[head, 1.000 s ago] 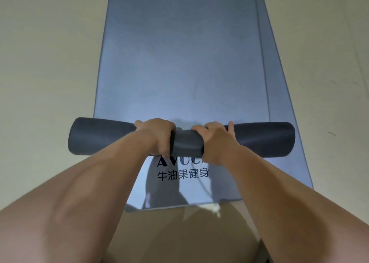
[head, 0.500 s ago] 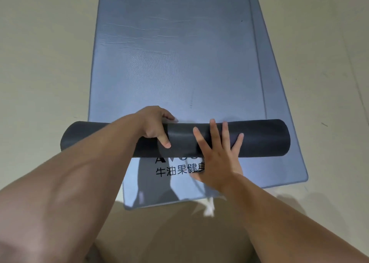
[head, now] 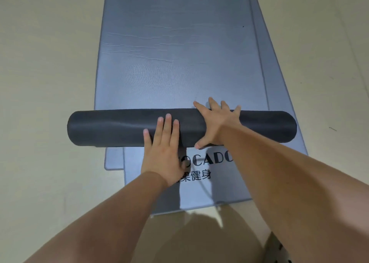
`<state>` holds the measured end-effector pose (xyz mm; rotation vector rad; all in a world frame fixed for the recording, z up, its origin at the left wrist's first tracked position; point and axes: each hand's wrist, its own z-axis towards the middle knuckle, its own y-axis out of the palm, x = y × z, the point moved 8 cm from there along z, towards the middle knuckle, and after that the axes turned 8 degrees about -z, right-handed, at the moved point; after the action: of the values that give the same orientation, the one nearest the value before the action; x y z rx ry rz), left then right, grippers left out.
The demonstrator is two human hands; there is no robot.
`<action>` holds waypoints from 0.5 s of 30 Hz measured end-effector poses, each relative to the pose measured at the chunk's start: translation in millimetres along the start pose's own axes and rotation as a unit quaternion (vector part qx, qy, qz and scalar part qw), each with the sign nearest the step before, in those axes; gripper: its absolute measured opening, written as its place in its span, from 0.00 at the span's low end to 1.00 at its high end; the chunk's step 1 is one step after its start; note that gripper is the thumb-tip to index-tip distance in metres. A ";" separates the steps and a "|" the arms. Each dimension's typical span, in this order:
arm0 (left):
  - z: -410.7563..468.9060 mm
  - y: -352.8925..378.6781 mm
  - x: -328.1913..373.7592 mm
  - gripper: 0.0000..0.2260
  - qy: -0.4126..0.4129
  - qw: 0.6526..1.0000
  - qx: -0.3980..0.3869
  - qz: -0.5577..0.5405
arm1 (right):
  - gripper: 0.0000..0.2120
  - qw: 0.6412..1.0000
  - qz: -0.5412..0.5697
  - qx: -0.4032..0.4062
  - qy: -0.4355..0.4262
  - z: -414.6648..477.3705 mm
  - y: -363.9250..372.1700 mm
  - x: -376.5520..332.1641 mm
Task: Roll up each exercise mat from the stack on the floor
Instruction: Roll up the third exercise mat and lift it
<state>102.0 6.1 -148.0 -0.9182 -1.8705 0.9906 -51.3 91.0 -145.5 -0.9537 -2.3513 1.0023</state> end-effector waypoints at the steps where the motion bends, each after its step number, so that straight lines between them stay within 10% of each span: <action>1: 1.0 5.5 -4.7 0.51 0.004 1.000 -0.021 0.017 | 0.66 1.000 -0.002 0.022 0.001 -4.0 0.6 -0.5; 6: 33.8 -2.5 -11.8 0.60 0.001 0.998 -0.043 0.038 | 0.63 0.982 -0.028 0.185 -0.001 -43.2 25.1 -12.5; 15: 90.9 -47.9 -16.8 0.63 -0.032 0.999 -0.007 -0.019 | 0.70 0.989 -0.043 0.139 0.018 -15.9 32.9 -11.1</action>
<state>17.7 -54.9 -144.3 -0.8650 -1.9433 0.9946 -20.3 107.0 -160.8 -0.7516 -2.1309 1.2267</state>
